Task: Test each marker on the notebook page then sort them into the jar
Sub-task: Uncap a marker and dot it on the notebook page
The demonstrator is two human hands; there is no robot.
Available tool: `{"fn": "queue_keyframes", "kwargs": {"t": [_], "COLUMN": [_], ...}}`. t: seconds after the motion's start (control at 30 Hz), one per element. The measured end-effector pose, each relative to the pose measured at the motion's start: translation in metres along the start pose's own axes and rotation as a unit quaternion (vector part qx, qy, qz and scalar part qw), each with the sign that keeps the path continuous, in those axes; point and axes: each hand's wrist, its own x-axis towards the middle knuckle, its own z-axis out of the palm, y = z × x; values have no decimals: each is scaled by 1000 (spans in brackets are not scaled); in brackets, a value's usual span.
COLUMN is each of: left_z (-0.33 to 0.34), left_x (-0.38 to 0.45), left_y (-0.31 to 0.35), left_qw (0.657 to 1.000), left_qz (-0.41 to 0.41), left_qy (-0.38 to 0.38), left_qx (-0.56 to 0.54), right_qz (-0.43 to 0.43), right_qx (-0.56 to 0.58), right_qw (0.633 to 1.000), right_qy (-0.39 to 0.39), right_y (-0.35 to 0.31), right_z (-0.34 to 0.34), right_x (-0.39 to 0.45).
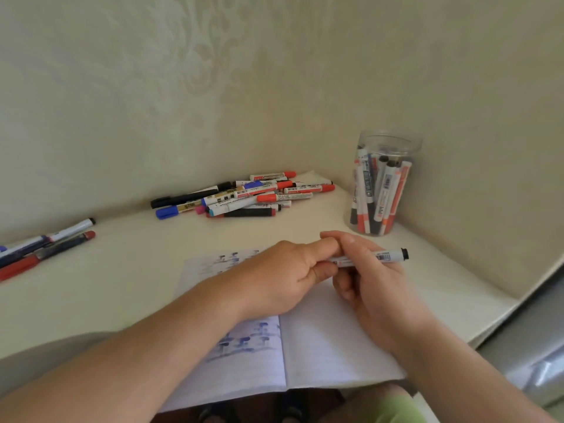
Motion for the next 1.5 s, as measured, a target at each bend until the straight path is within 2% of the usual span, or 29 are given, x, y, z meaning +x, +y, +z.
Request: {"fn": "queue_keyframes", "kwargs": {"t": [0.27,0.33,0.43,0.53,0.6,0.77,0.9,1.17,1.3,1.4,1.5], "left_z": [4,5,6,9,14,20,13,8,5,5,9], "left_x": [10,8,6,7,7,4,5,4,-2,-6,4], "left_y": [0,2,-2,-9,-11,-17,-16,-15,-14,-17,-15], "left_qw": [1000,1000,998,997,995,998,1000,998,990,992,981], "left_qz": [-13,-11,-14,-3,11,11,1,-24,-134,-118,-108], "left_qy": [-7,1,55,78,73,37,11,-10,-5,-27,-66], "left_qx": [-13,-21,-34,27,66,55,9,-52,-31,47,144], "right_qz": [75,73,49,25,14,1,19,1,-6,-2,15], "right_qx": [64,67,64,64,50,24,31,-4,90,177,81], "right_qw": [995,995,997,997,998,1000,999,999,995,979,992], "right_qy": [-4,-6,11,24,30,13,-19,-49,53,100,93], "right_y": [-1,-1,0,2,3,3,2,5,-1,-20,-24], "right_z": [-5,-6,-5,-4,-4,-3,-6,-9,-23,-50,-62], "right_x": [9,9,8,5,4,4,4,4,9,17,36]}}
